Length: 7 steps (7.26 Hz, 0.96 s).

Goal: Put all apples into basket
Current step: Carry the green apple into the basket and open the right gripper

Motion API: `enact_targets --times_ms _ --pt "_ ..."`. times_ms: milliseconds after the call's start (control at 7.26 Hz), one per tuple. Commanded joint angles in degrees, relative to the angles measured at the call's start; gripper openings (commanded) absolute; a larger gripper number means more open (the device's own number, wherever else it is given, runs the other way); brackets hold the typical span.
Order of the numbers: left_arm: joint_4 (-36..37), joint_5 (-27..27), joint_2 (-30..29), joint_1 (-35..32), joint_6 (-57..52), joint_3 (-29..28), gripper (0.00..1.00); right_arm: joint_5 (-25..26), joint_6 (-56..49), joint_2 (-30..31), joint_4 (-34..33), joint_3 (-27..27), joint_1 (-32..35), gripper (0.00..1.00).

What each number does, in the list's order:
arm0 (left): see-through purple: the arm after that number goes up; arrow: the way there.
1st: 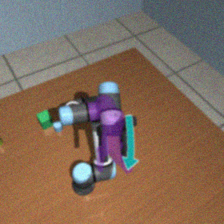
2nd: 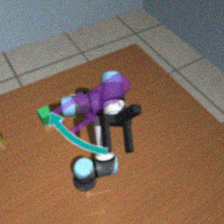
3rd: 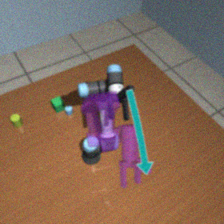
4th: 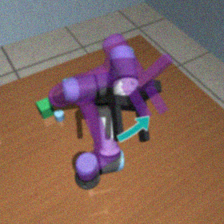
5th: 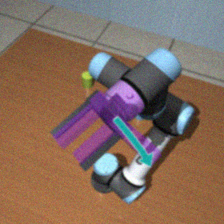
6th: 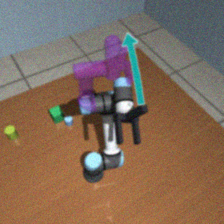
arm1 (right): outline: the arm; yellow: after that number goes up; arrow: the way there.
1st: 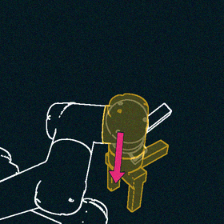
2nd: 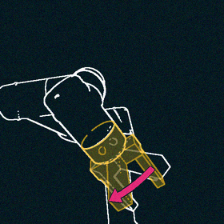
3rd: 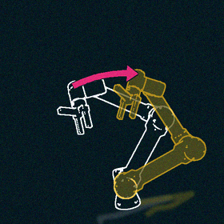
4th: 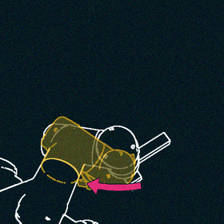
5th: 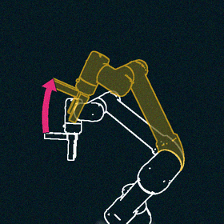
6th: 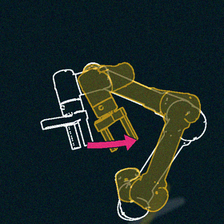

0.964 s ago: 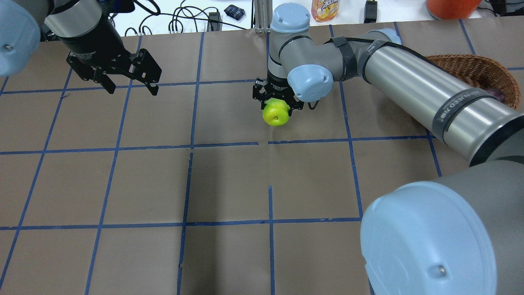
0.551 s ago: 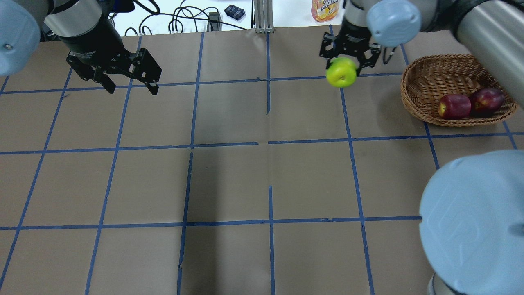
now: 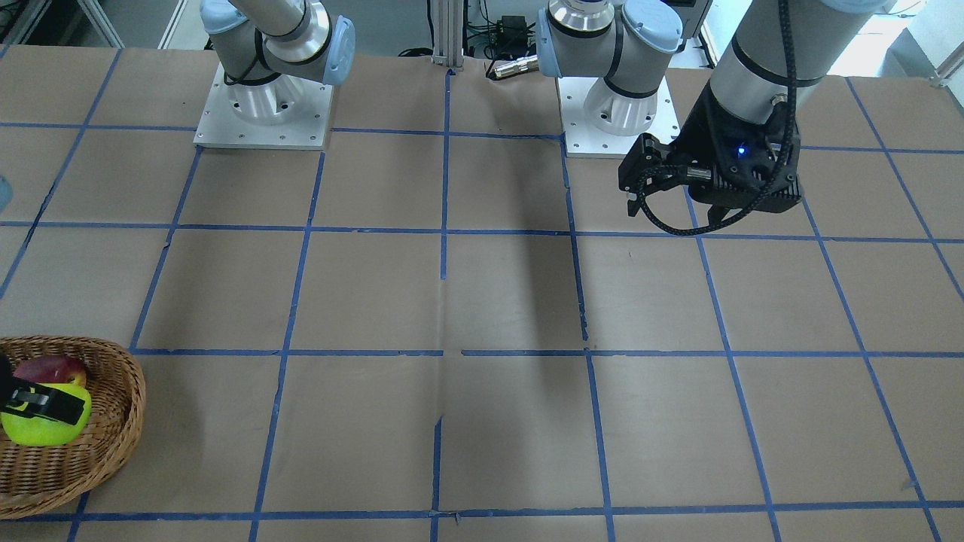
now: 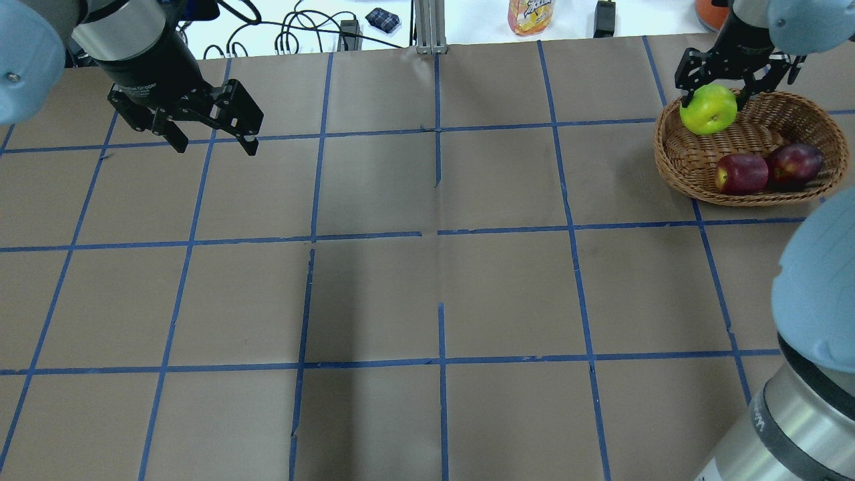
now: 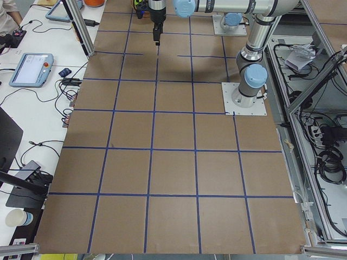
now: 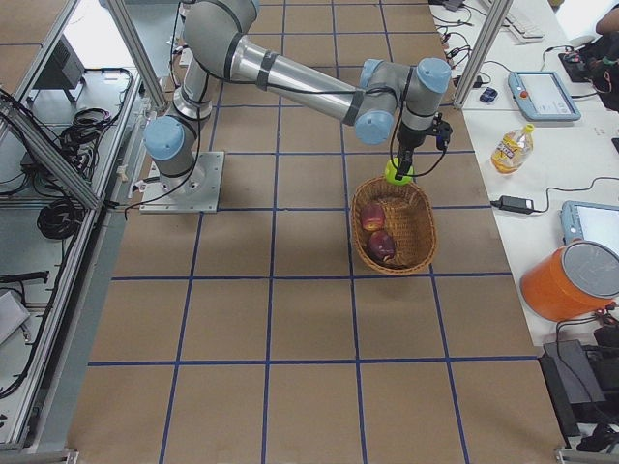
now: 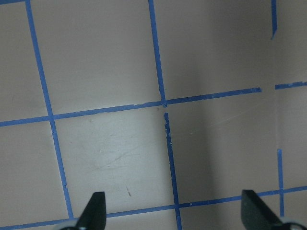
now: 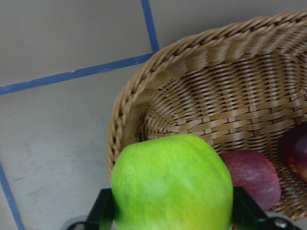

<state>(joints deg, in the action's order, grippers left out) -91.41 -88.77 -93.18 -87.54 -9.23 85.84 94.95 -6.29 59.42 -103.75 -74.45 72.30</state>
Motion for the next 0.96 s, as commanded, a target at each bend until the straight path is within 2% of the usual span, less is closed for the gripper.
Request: enact_targets --times_ms 0,138,275,413,551,826 --pt "0.0 0.0 0.02 0.0 0.0 0.03 1.0 0.85 -2.07 -1.76 0.38 -1.3 -1.46 0.0" --pt "0.0 0.0 0.02 0.0 0.0 0.03 1.0 0.24 -2.58 -1.85 0.13 -2.88 -1.46 0.0" --pt "0.0 0.0 0.02 0.0 0.0 0.03 1.0 -0.11 -2.94 -1.77 0.21 -2.98 -1.37 0.24" --pt "0.0 0.0 0.02 0.0 0.0 0.11 1.0 0.32 -3.72 -2.55 -0.4 -3.15 -1.37 0.88" --pt "0.0 0.0 0.02 0.0 0.0 0.12 1.0 0.84 -4.6 -2.73 -3.28 -3.07 -1.37 1.0" --pt "0.0 0.0 0.02 0.0 0.0 0.12 1.0 -0.03 -4.09 0.76 -2.17 -2.36 -0.85 1.0"
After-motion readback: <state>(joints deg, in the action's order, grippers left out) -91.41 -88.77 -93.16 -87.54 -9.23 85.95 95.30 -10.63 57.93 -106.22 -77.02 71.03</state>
